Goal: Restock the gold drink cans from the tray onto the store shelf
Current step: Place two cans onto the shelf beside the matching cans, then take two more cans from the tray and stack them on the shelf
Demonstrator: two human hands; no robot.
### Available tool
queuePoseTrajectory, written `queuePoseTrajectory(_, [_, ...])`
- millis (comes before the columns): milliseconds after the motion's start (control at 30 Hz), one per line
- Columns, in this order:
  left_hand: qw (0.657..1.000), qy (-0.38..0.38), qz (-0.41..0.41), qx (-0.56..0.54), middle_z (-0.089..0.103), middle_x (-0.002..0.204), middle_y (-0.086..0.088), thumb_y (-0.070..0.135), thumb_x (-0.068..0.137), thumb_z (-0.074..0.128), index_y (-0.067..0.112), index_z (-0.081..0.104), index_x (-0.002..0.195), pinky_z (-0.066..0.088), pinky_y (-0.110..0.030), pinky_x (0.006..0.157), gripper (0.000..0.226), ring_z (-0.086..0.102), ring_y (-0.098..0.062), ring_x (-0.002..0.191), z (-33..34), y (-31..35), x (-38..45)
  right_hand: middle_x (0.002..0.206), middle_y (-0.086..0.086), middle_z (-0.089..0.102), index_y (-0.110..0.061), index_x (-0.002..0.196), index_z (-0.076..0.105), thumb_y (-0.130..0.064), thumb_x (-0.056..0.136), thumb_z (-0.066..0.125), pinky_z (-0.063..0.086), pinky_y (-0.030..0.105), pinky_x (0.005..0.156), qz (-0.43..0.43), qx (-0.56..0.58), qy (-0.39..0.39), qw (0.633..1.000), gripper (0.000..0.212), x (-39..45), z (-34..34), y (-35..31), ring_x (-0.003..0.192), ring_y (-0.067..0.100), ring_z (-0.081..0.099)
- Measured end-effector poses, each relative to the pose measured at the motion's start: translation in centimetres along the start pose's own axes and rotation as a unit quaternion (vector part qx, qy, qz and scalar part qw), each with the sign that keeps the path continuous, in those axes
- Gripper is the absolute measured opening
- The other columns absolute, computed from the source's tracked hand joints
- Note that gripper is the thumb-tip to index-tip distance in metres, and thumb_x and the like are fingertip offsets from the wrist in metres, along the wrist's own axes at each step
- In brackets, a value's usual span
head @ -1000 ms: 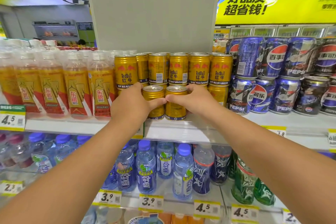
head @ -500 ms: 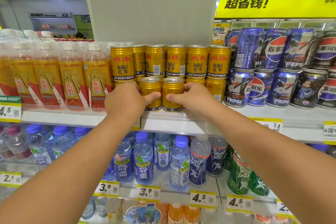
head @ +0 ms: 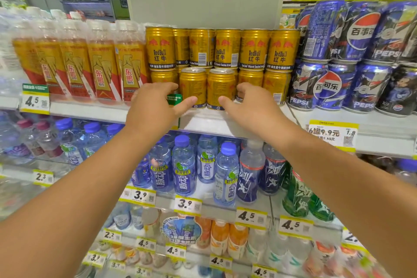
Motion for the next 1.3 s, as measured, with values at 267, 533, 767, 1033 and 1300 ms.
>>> queuePoseTrajectory(267, [0.991,-0.069,0.099,0.063,0.038,0.157,-0.016,0.080,0.076,0.038,0.016,0.046,0.148,0.023,-0.055,0.119,0.097,0.029,-0.035,0.148,-0.4,-2.6,-4.5,0.168,0.008,0.006,-0.011,0.158,0.020,-0.051,0.099,0.047,0.004,0.042,0.125,-0.133,-0.164,-0.020,0.977,0.076,-7.2,4.5,-2.2,0.155,0.024,-0.003])
queuePoseTrajectory(533, [0.974,-0.136,0.163,0.079,0.033,0.160,-0.014,0.076,0.080,0.039,0.017,0.042,0.150,0.018,-0.054,0.121,0.092,0.024,-0.035,0.149,1.3,-10.0,-14.1,0.159,0.017,0.034,-0.002,0.149,0.042,-0.047,0.091,0.055,0.026,0.047,0.120,-0.132,-0.164,-0.043,0.977,0.074,-16.7,15.2,-2.2,0.150,0.033,0.025])
queuePoseTrajectory(767, [0.970,-0.202,0.121,0.062,0.049,0.150,-0.015,0.071,0.080,0.045,0.021,0.048,0.145,0.031,-0.049,0.116,0.083,0.038,-0.035,0.143,8.1,-18.3,-25.6,0.159,0.016,0.034,-0.005,0.149,0.042,-0.045,0.092,0.053,0.027,0.045,0.120,-0.118,-0.163,-0.132,0.970,0.071,-23.5,25.4,2.3,0.149,0.033,0.028])
queuePoseTrajectory(1033, [0.958,-0.277,0.000,0.078,0.048,0.151,-0.012,0.071,0.080,0.044,0.019,0.052,0.144,0.038,-0.048,0.111,0.083,0.039,-0.034,0.142,19.1,-27.4,-43.3,0.158,0.016,0.036,-0.007,0.151,0.040,-0.049,0.089,0.051,0.034,0.048,0.116,-0.129,-0.126,-0.237,0.955,0.075,-33.5,42.2,11.8,0.148,0.032,0.031])
queuePoseTrajectory(1300, [0.950,-0.290,-0.074,0.087,0.051,0.149,-0.011,0.070,0.079,0.047,0.017,0.055,0.141,0.037,-0.044,0.111,0.082,0.042,-0.029,0.142,31.0,-35.9,-62.6,0.161,0.008,0.032,-0.009,0.153,0.036,-0.050,0.090,0.044,0.025,0.035,0.119,-0.118,-0.086,-0.296,0.944,0.076,-46.2,59.3,22.2,0.149,0.021,0.028])
Point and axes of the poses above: each hand's wrist, its own x-axis towards the middle knuckle, its own z-axis out of the palm, y = z × x, the point moved 6 cm from there along x, towards the middle knuckle
